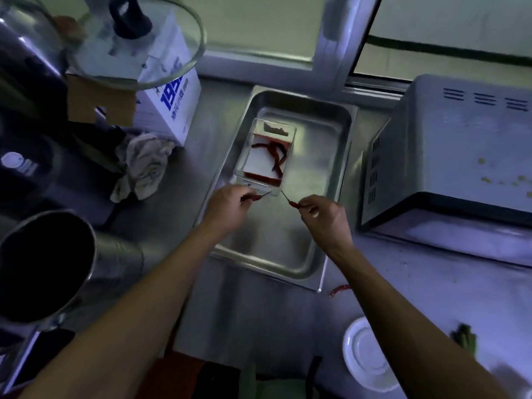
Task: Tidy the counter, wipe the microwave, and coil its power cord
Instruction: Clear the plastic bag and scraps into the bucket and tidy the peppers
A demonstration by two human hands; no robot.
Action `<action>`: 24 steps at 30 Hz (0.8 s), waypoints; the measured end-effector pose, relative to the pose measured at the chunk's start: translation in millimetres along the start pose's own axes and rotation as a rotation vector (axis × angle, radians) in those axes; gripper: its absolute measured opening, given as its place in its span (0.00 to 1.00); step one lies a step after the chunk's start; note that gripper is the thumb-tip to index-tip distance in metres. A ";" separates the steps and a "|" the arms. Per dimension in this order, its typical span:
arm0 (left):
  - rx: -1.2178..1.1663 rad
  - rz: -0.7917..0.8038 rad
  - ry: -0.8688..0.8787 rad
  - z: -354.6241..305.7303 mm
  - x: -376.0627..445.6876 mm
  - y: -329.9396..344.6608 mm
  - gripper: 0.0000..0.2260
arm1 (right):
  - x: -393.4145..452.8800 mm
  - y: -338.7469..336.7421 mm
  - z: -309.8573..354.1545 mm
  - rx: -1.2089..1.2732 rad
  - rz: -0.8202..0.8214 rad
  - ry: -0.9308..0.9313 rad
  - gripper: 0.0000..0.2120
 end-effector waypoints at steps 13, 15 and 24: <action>0.038 0.015 0.143 -1.7 103.6 -1.0 0.09 | 36.8 7.3 -4.4 0.016 -0.122 0.141 0.07; 0.063 0.037 0.141 3.0 111.7 3.4 0.10 | 45.2 10.4 -5.9 0.019 -0.127 0.150 0.07; 0.112 -0.015 0.255 32.2 112.9 7.7 0.10 | 97.5 36.8 -4.8 -0.038 -0.034 0.123 0.07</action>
Point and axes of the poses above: each hand's wrist, its own x-axis towards the middle knuckle, its own y-axis out of the palm, z = x × y, the point moved 1 cm from there along x, towards the middle knuckle, and after that the axes turned 6 degrees about x, right-handed, at the moved point
